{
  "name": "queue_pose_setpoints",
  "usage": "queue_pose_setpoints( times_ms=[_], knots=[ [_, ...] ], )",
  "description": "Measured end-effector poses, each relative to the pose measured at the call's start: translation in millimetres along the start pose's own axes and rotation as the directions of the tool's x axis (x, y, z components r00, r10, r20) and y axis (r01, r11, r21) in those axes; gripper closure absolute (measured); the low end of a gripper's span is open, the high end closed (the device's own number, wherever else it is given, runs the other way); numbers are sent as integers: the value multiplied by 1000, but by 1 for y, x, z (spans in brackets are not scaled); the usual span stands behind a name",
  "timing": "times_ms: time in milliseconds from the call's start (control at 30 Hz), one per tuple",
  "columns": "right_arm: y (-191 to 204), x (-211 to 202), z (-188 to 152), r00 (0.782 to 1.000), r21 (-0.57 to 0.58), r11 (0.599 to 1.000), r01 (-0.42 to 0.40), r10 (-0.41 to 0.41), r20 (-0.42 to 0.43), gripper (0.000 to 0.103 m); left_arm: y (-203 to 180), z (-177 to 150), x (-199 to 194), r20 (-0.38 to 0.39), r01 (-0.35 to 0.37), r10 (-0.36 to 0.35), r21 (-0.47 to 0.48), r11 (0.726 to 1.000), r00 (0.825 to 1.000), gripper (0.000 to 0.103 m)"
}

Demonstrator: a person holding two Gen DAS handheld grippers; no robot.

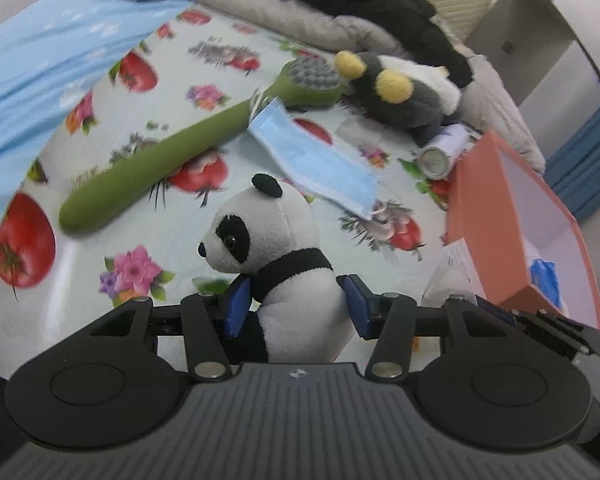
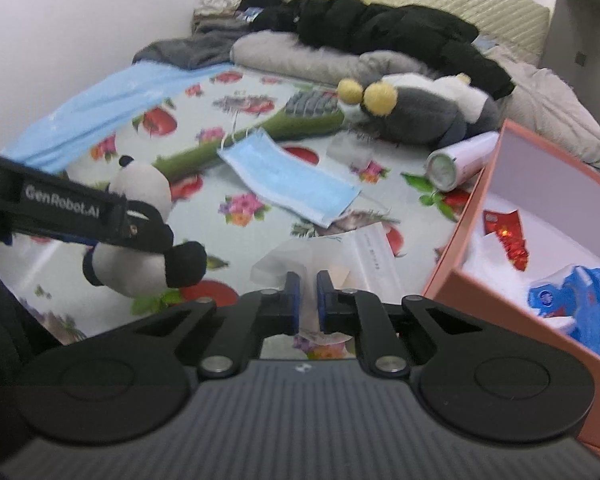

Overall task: Organize soft objects
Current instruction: 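Carry the panda with the left tool while the right tool carries the plastic bag over the box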

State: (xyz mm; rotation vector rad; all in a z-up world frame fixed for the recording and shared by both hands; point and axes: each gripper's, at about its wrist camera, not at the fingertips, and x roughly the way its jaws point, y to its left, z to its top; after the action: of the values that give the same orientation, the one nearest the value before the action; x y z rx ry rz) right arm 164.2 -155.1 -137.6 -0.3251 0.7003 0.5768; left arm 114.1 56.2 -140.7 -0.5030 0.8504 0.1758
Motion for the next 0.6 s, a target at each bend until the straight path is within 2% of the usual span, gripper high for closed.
queue_pose_setpoints(
  times_ms=[300,600],
  knots=[
    [-4,-53,21,995,53,999,10,-15,102,91,-21,12,-45,59,49,-53,69,996,997,46],
    [-16,-100,34,982,102,995,18,-36,185,91,-58,24,-89,111,119,-136,151,981,984,46]
  ],
)
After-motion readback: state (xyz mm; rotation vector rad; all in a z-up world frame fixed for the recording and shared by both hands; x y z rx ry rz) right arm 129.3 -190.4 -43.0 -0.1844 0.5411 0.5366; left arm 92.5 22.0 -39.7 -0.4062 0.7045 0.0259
